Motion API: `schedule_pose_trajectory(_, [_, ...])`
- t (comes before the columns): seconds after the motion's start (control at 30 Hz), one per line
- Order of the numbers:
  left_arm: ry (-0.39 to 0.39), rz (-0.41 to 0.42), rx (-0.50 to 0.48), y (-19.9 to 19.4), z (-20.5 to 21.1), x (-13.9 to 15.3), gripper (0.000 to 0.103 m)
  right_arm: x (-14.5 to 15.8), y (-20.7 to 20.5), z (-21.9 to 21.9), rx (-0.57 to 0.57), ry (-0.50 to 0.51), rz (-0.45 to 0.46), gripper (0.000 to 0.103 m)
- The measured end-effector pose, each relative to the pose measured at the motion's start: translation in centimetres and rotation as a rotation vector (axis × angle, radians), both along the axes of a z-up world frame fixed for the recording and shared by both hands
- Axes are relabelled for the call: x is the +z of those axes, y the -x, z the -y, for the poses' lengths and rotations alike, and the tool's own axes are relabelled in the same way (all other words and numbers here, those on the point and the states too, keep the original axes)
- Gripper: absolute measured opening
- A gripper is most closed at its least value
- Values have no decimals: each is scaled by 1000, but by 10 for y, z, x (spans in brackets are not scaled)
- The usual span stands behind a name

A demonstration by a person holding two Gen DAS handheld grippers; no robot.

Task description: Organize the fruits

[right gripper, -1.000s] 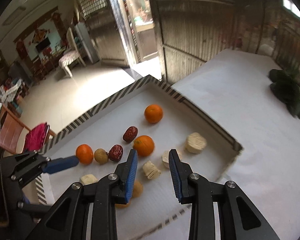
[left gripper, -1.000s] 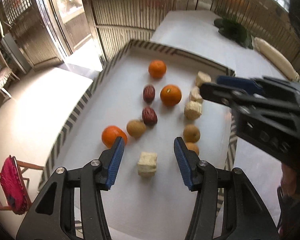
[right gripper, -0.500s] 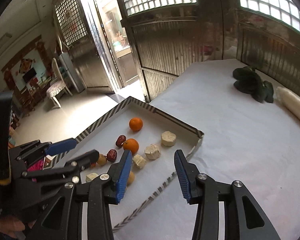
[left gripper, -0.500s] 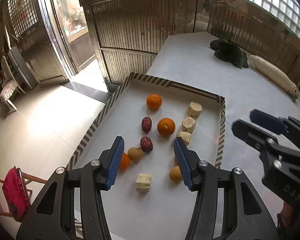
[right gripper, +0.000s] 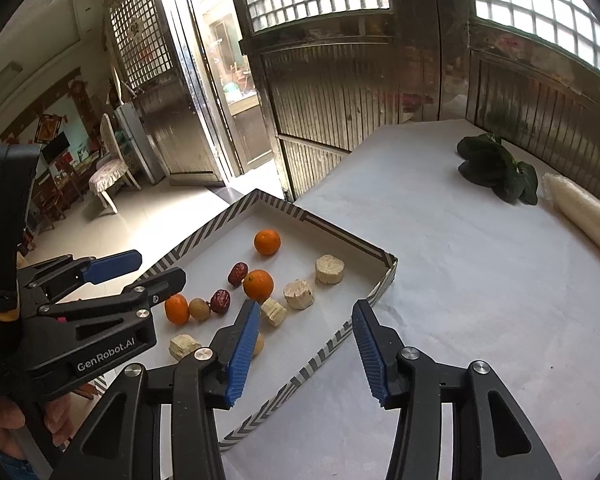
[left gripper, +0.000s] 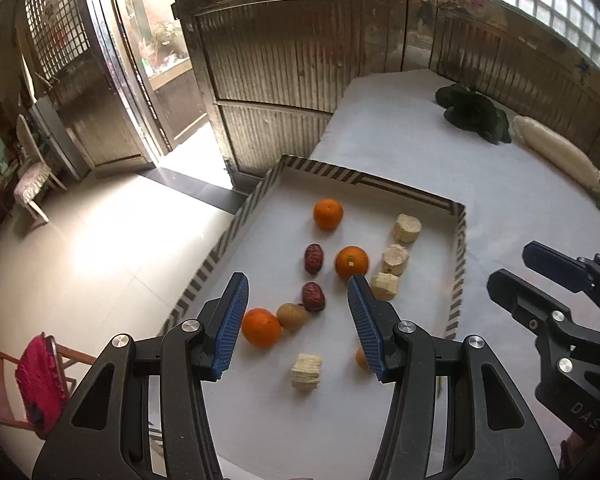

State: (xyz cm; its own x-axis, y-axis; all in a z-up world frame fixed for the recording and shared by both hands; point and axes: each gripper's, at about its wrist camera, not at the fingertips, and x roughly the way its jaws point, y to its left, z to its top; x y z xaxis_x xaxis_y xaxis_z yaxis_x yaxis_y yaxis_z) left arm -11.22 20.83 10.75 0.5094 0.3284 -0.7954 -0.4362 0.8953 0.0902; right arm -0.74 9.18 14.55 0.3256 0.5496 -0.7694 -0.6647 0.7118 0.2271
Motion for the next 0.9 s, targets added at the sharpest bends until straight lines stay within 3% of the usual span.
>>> schedule_pose_trajectory(0.9, [-22,5,4,-2,2,-1,52,-4,1,-4,20,4,-17,47])
